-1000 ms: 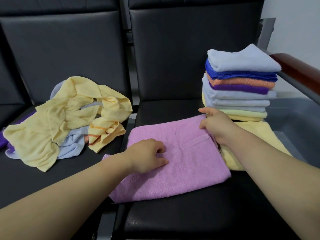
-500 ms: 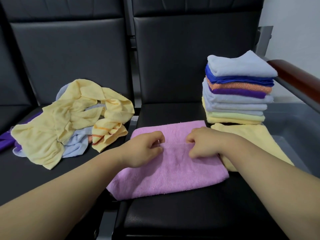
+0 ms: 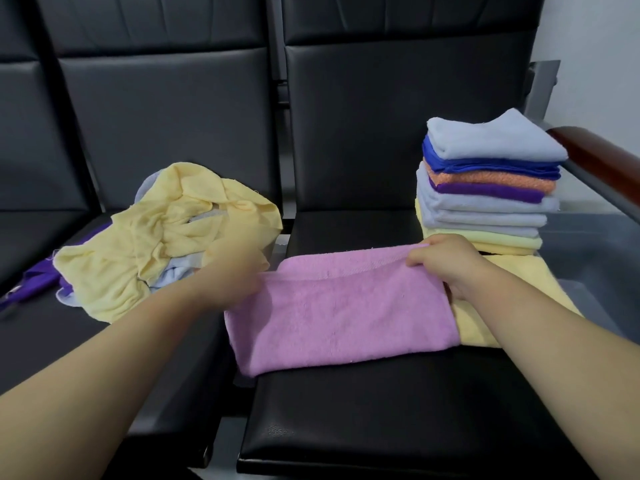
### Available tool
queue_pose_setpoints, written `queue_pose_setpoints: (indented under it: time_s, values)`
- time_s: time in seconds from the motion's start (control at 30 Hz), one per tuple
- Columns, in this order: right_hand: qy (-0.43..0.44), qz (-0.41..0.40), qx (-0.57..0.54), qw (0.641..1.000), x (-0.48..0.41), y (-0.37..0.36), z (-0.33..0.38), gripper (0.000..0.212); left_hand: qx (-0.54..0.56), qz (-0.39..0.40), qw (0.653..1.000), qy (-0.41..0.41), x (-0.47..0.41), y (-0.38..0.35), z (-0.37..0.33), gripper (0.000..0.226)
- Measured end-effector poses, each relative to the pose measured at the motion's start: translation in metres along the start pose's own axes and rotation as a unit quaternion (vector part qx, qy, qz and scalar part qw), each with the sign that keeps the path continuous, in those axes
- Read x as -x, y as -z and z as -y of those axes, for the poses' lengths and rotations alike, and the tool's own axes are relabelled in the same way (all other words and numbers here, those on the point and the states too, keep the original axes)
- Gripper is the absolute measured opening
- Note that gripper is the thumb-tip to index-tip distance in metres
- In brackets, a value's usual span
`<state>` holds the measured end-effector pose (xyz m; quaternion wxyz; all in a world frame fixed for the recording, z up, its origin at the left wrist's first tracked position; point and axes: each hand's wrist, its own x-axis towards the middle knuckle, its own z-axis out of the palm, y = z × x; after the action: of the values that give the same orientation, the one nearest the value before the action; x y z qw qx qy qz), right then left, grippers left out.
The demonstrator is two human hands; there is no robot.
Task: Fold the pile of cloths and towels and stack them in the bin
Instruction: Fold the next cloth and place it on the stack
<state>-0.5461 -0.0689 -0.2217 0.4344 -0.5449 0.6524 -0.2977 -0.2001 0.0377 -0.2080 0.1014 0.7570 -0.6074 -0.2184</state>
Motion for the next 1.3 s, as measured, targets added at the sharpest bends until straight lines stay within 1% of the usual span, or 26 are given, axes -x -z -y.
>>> queue_pose_setpoints:
  time_s: [0.07, 0.13, 0.2, 0.27, 0.4, 0.5, 0.67, 0.8, 0.9, 1.1, 1.2, 1.3]
  values:
    - [-0.003, -0.015, -0.033, 0.999, -0.002, -0.002, 0.003, 0.023, 0.090, -0.055, 0.994, 0.029, -0.006, -0.005, 0.000, 0.013]
    - [0.010, -0.027, -0.039, 0.999, -0.005, -0.005, 0.006, 0.028, 0.178, -0.089, 0.978, 0.054, -0.012, -0.013, -0.002, 0.015]
    - [0.041, -0.036, -0.004, 0.998, -0.008, -0.009, 0.006, 0.020, 0.221, -0.114, 0.967, 0.062, -0.019, -0.022, -0.006, 0.018]
    - [0.065, -0.045, 0.054, 0.995, -0.010, -0.013, 0.001, 0.012, 0.209, -0.131, 0.968, 0.052, -0.025, -0.029, -0.007, 0.018]
    - [0.098, -0.056, 0.179, 0.977, -0.017, -0.019, -0.008, 0.014, 0.127, -0.142, 0.981, 0.039, -0.039, -0.036, -0.003, 0.016]
    - [0.110, -0.061, 0.220, 0.967, -0.025, -0.022, -0.009, 0.017, 0.111, -0.155, 0.981, 0.044, -0.047, -0.038, -0.001, 0.017]
    - [0.108, -0.070, 0.241, 0.962, -0.033, -0.025, -0.009, 0.015, 0.116, -0.178, 0.976, 0.039, -0.052, -0.043, 0.001, 0.015]
    - [0.109, -0.070, 0.255, 0.958, -0.035, -0.027, -0.010, 0.021, 0.125, -0.164, 0.978, 0.039, -0.054, -0.043, -0.002, 0.017]
    - [0.100, -0.067, 0.264, 0.957, -0.036, -0.029, -0.008, 0.028, 0.129, -0.154, 0.978, 0.056, -0.057, -0.041, -0.003, 0.020]
    - [0.090, -0.077, 0.267, 0.956, -0.040, -0.033, -0.008, 0.029, 0.157, -0.145, 0.972, 0.093, -0.068, -0.039, -0.003, 0.024]
    - [0.089, -0.103, 0.255, 0.957, -0.039, -0.036, -0.009, 0.033, 0.127, -0.171, 0.973, 0.092, -0.070, -0.044, -0.004, 0.026]
    - [0.092, -0.116, 0.227, 0.962, -0.033, -0.034, -0.009, 0.033, 0.093, -0.222, 0.966, 0.090, -0.065, -0.050, -0.005, 0.024]
